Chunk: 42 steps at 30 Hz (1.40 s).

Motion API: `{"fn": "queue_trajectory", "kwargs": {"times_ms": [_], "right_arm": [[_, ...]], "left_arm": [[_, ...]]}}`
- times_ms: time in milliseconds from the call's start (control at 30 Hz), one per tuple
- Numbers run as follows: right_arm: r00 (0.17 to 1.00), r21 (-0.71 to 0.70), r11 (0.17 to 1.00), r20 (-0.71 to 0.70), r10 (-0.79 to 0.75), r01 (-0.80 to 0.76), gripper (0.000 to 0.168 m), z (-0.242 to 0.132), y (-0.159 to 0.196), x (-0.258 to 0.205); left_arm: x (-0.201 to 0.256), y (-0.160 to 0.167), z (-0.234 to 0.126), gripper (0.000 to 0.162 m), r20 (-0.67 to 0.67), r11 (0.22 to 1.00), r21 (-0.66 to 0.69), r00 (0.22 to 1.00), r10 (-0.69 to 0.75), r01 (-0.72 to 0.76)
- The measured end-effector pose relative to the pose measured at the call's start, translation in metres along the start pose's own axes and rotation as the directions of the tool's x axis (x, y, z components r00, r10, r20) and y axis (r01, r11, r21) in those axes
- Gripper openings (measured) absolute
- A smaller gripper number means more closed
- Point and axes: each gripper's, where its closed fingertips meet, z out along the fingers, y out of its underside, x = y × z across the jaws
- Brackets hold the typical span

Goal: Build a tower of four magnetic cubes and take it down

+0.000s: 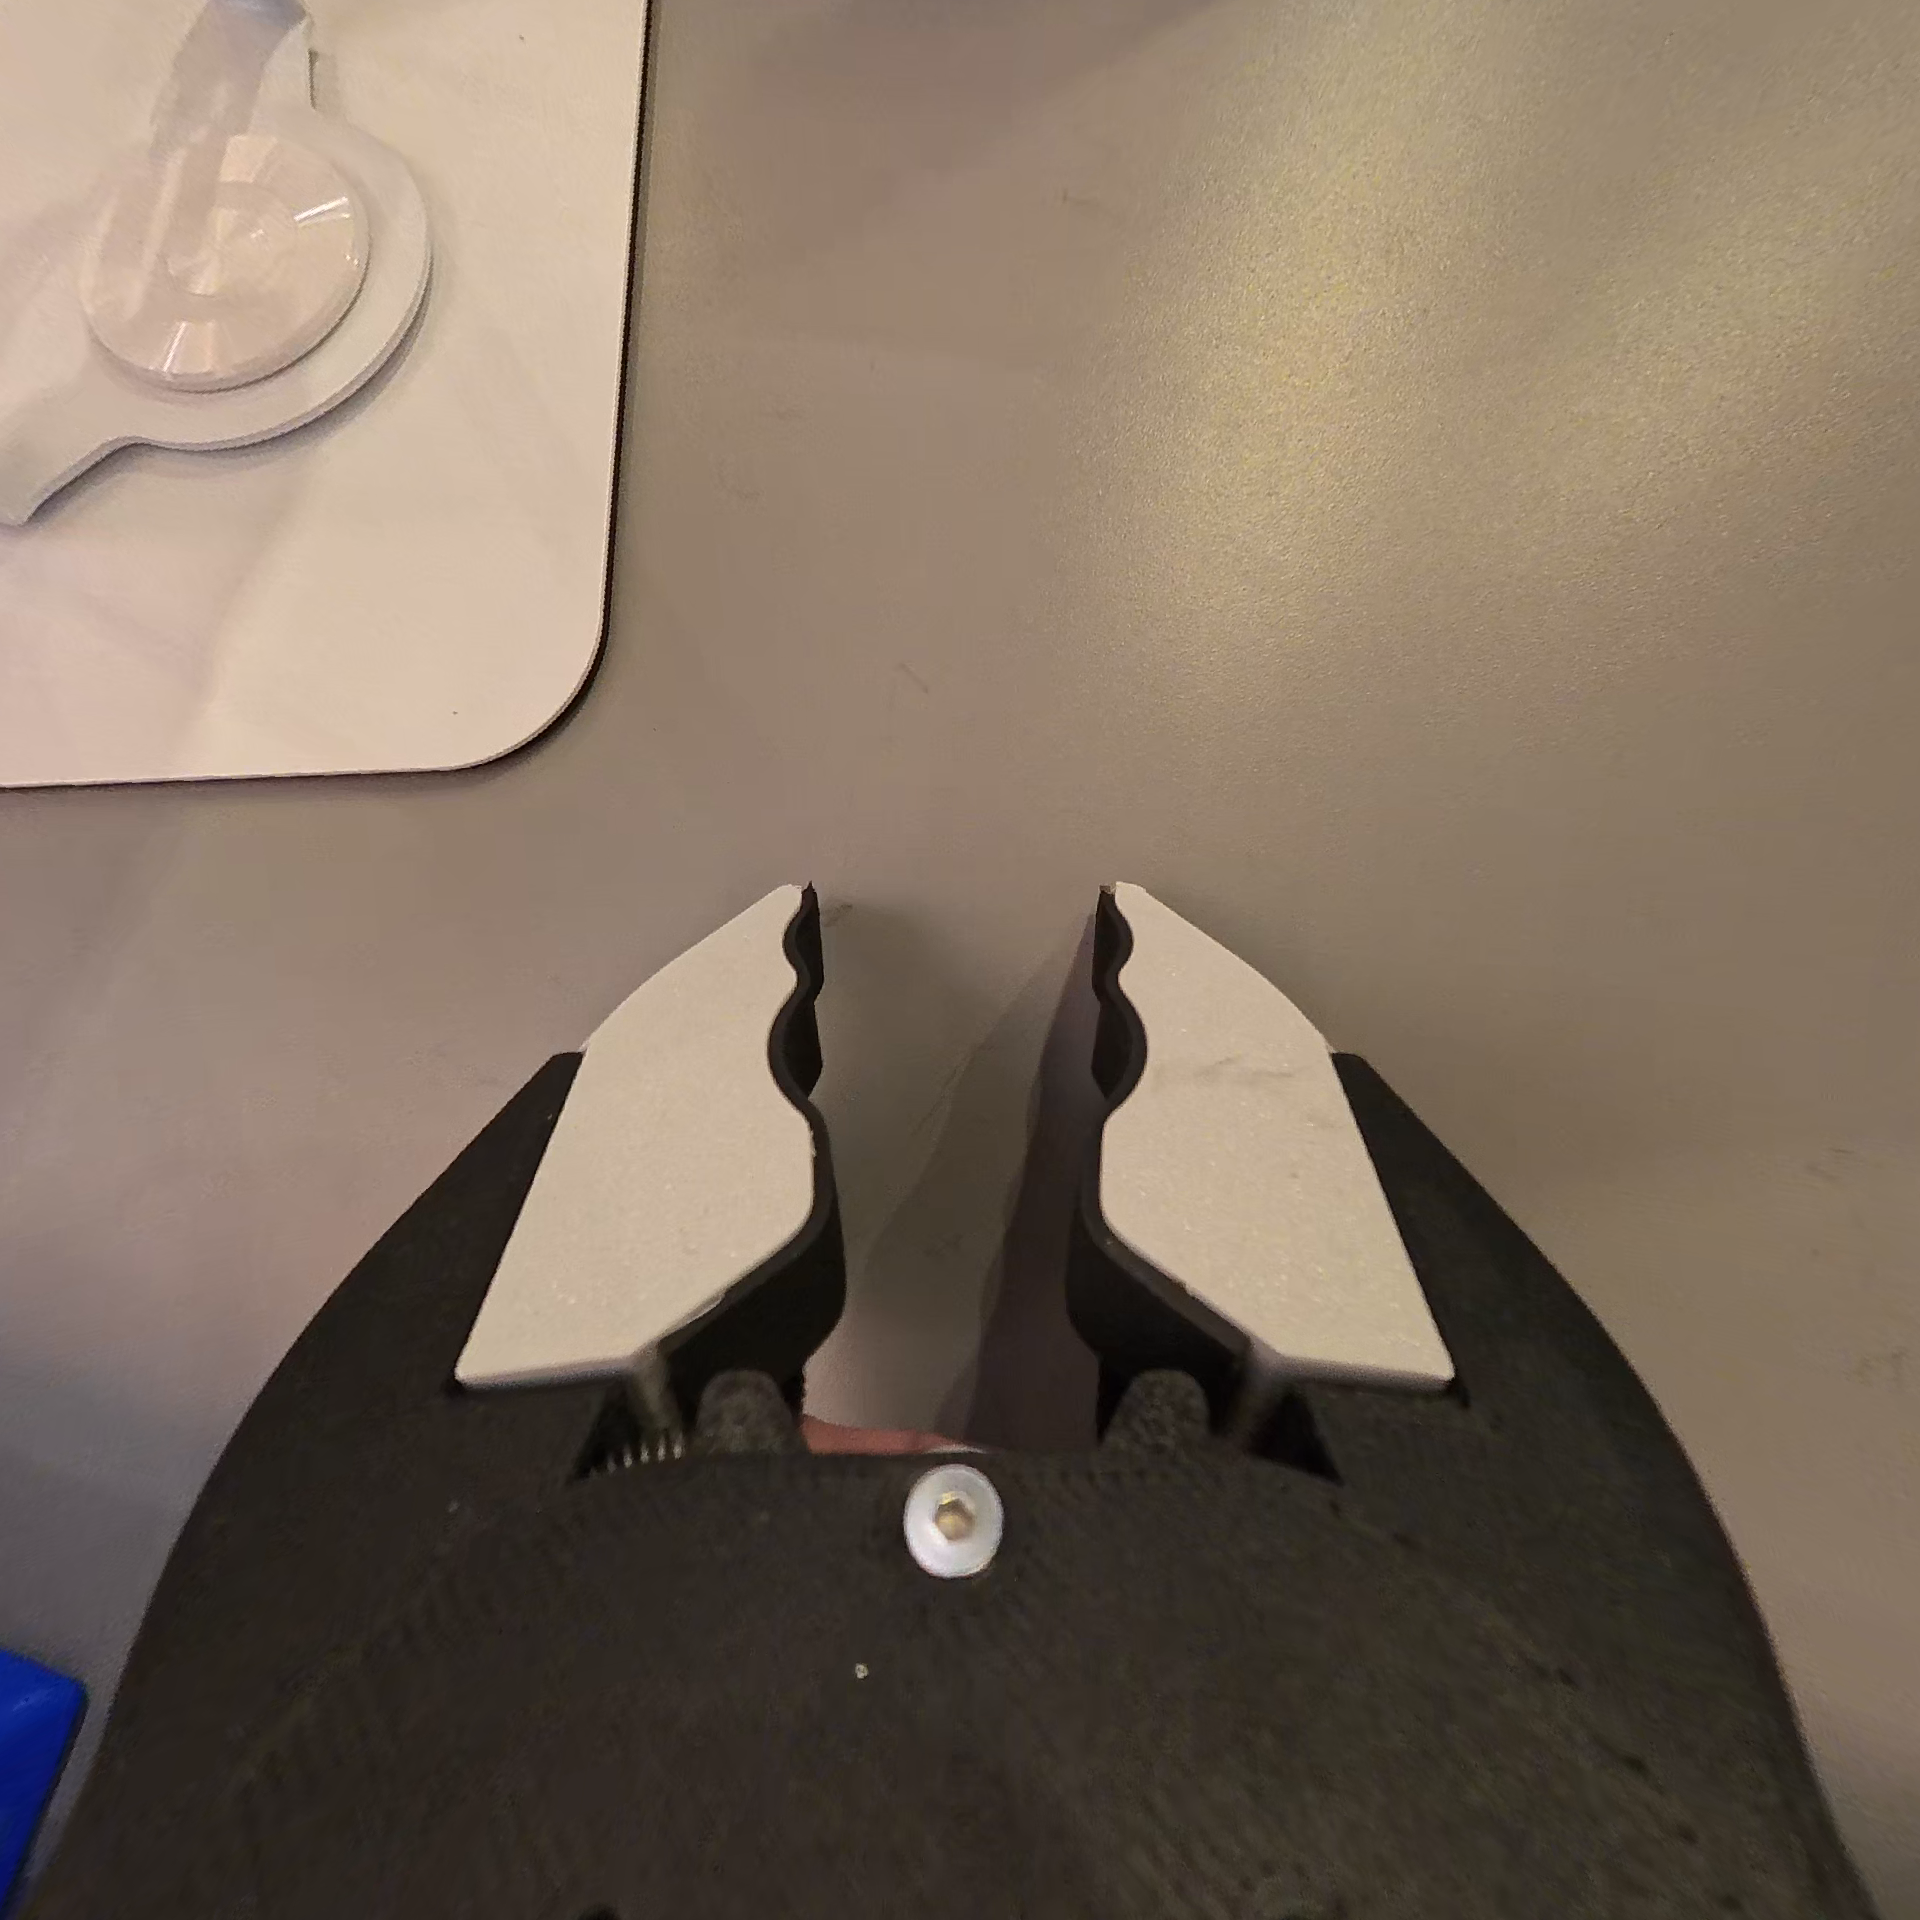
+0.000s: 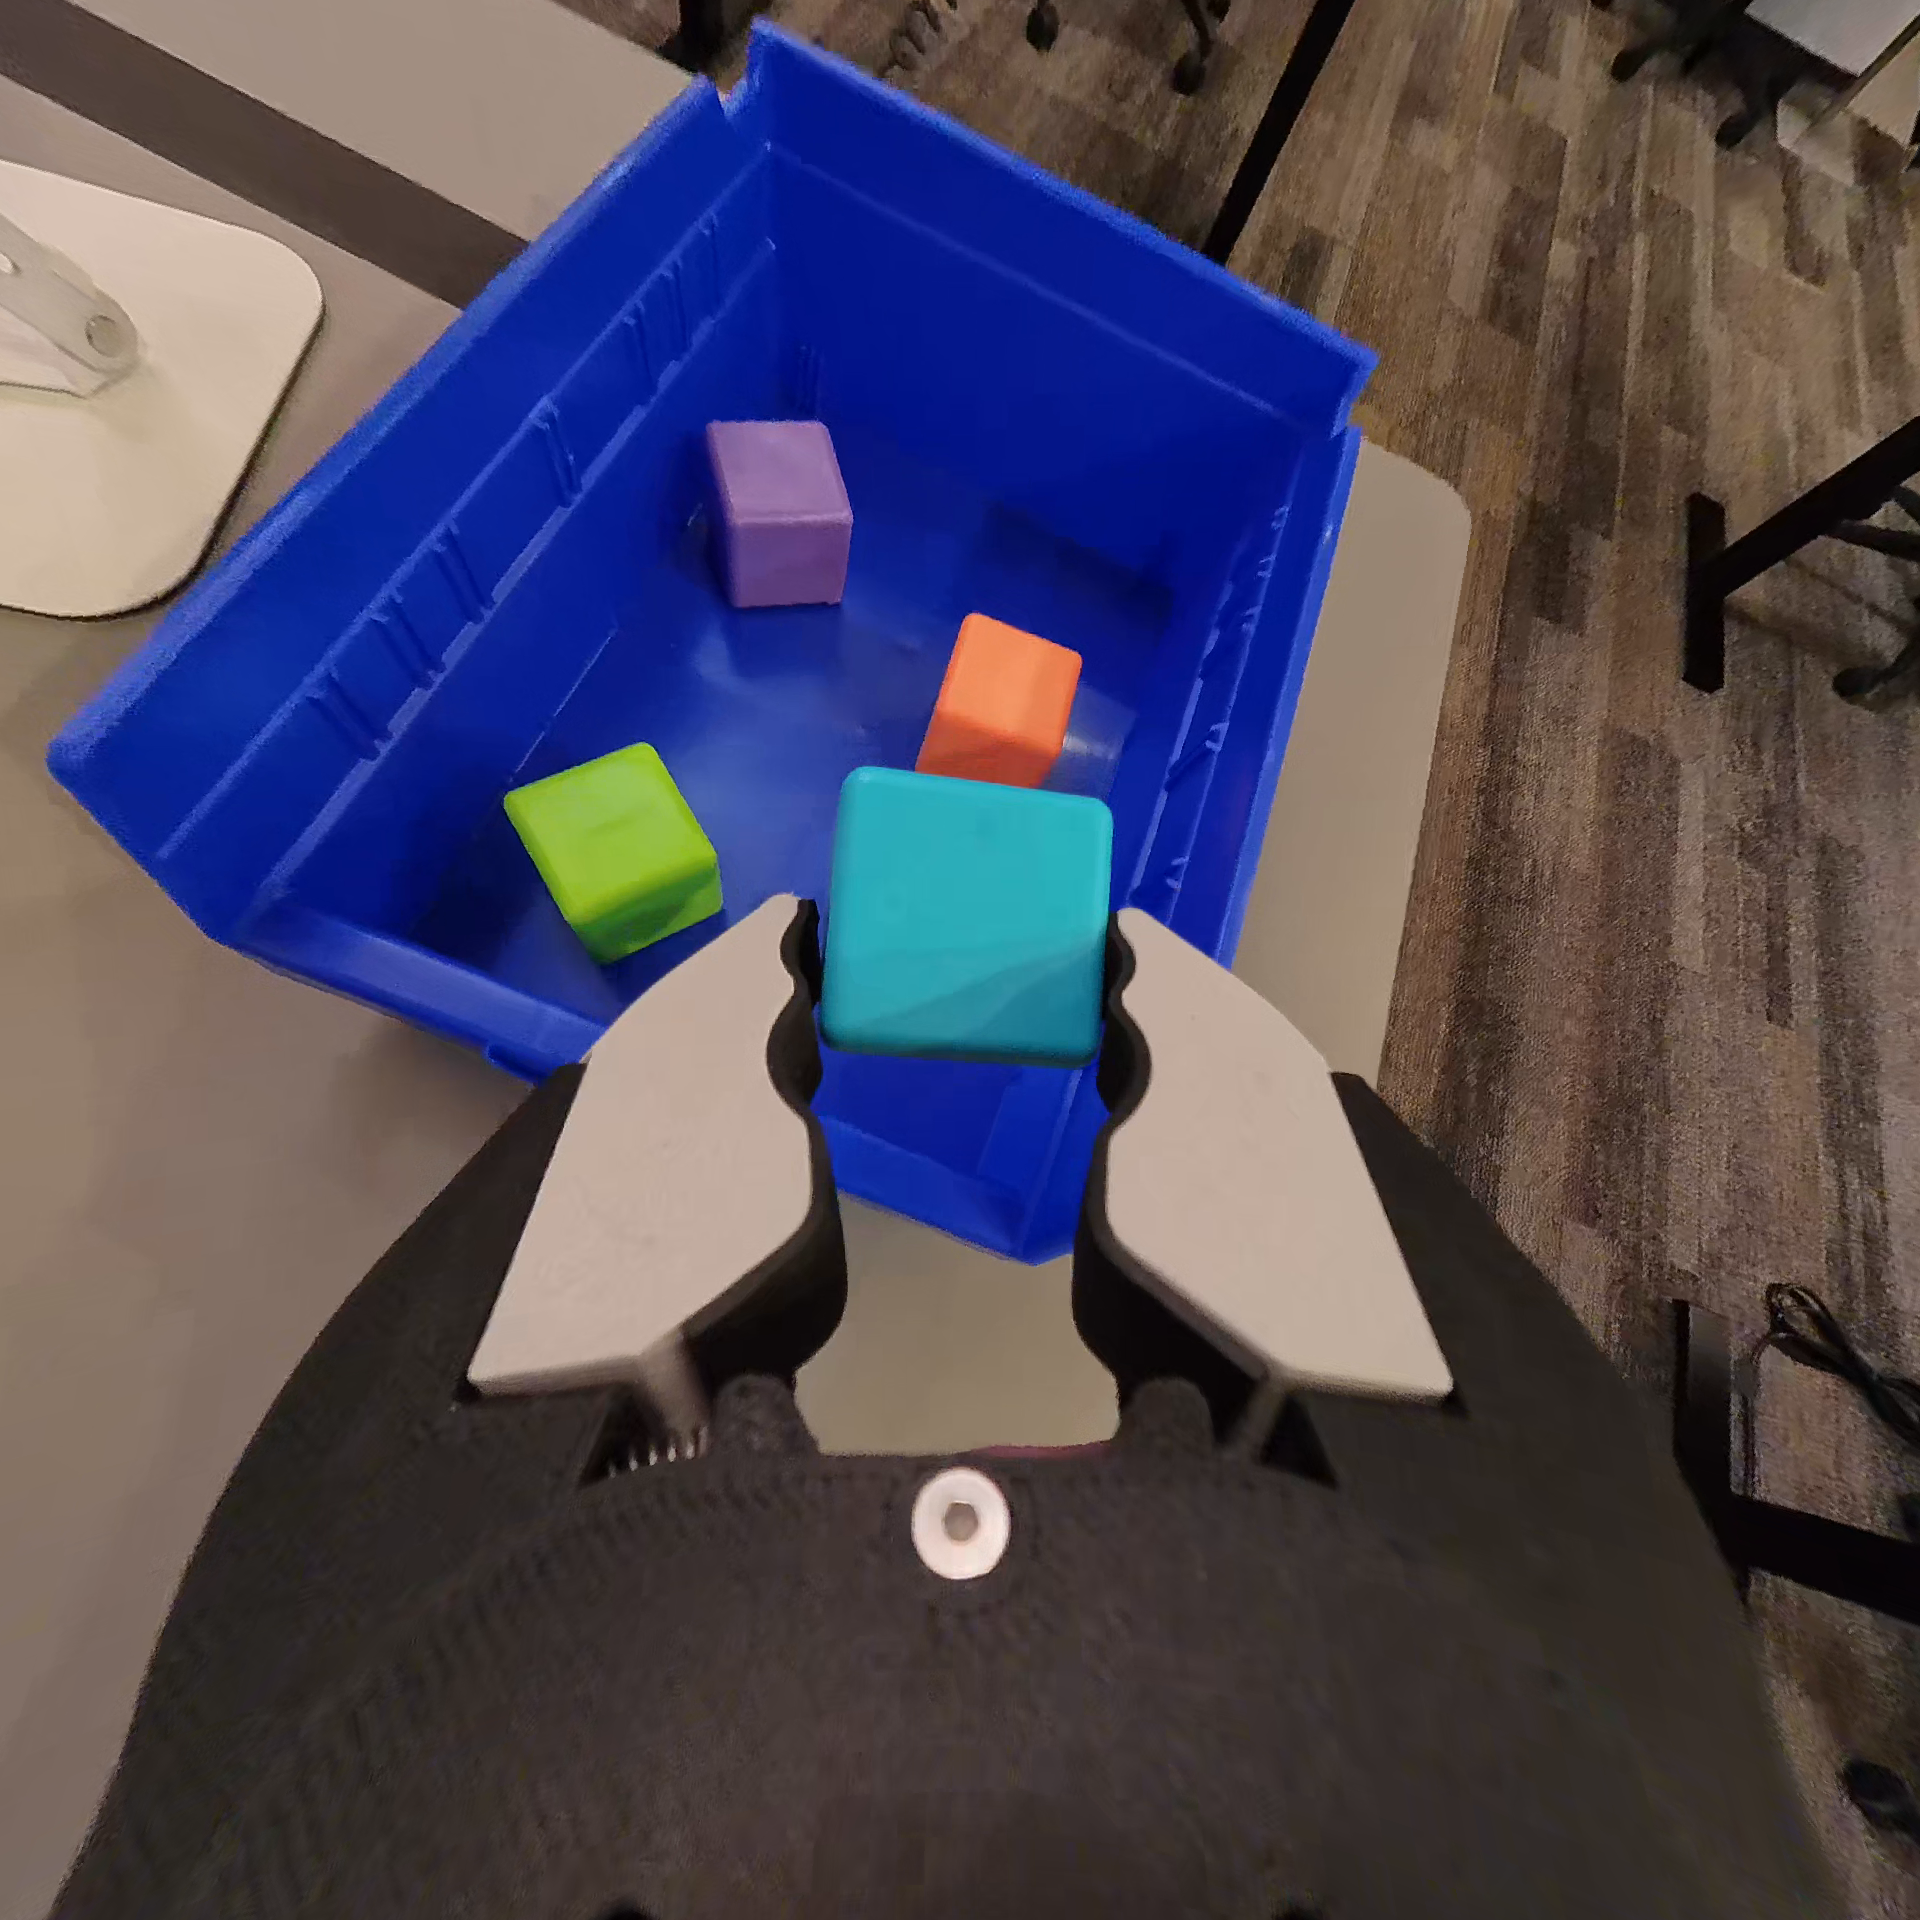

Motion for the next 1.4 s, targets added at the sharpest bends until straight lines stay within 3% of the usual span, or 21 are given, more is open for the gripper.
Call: {"fn": "queue_trajectory", "kwargs": {"times_ms": [733,1267,1400], "right_arm": [[0.996,-0.292,0.954,-0.038,-0.077,0.063,0.052,0.047,0.057,-0.012],[0.999,-0.303,0.952,-0.028,-0.043,0.032,0.052,0.047,0.059,-0.015],[0.997,-0.307,0.951,-0.043,-0.065,0.048,0.061,0.047,0.058,-0.016]], "left_arm": [[0.001,0.000,0.000,0.049,0.003,1.000,0.000,1.000,0.006,-0.006],[0.001,0.000,0.000,0.049,0.003,1.000,0.000,1.000,0.006,-0.006],[0.001,0.000,0.000,0.049,0.003,1.000,0.000,1.000,0.006,-0.006]]}}
